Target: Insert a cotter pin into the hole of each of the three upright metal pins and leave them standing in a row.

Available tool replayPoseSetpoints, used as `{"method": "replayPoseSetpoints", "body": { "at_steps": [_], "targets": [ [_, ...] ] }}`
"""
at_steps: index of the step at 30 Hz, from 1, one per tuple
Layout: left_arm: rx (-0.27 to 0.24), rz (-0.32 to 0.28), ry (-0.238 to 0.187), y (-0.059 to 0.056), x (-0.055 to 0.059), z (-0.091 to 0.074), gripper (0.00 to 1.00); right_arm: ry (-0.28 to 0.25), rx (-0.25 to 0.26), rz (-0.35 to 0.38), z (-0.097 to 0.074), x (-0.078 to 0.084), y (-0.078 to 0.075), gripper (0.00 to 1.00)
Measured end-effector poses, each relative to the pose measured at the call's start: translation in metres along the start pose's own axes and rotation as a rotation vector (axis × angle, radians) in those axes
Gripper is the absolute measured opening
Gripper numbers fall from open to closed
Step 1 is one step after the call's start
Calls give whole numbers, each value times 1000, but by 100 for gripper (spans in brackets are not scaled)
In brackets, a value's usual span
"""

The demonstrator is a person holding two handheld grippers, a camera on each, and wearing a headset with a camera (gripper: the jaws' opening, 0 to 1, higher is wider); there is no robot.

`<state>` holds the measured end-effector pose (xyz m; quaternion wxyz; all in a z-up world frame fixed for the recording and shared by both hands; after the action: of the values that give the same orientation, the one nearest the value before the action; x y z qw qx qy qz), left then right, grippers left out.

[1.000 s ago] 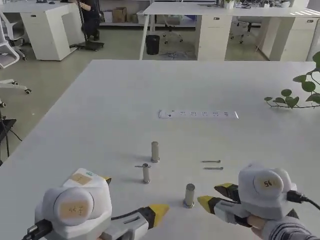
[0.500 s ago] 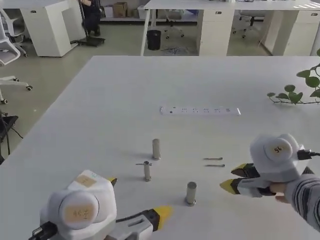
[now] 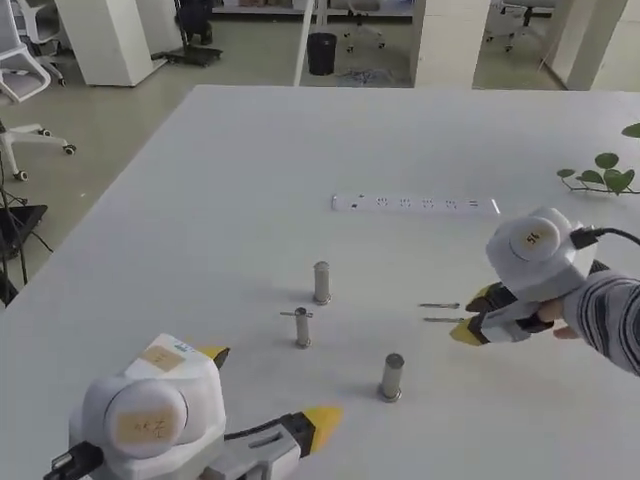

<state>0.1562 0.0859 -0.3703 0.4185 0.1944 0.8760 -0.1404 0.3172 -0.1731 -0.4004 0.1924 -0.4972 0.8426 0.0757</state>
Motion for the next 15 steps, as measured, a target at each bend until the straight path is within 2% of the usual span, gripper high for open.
{"method": "replayPoseSetpoints", "body": {
  "at_steps": [6, 11, 15],
  "targets": [
    [-10, -10, 1, 5, 5, 1, 79, 68, -20, -72, 12, -3, -6, 19],
    [-3, -8, 2, 7, 6, 2, 78, 84, -31, -101, 14, -7, -10, 14],
    [8, -5, 3, 6, 6, 4, 78, 122, -42, -132, 18, -7, -12, 13]
  ]
}}
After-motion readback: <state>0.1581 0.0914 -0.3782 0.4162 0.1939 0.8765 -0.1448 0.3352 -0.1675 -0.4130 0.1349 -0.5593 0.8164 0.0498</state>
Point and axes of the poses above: the centre of the closed fingertips' face, and the gripper's own axes: z roughly forward along the fingers, y roughly to its left, x roughly out of its underside, the point moved 8 cm from there along -z, roughly backward along the fingers, and after that the axes turned 10 degrees about y, right-handed, at the moved point
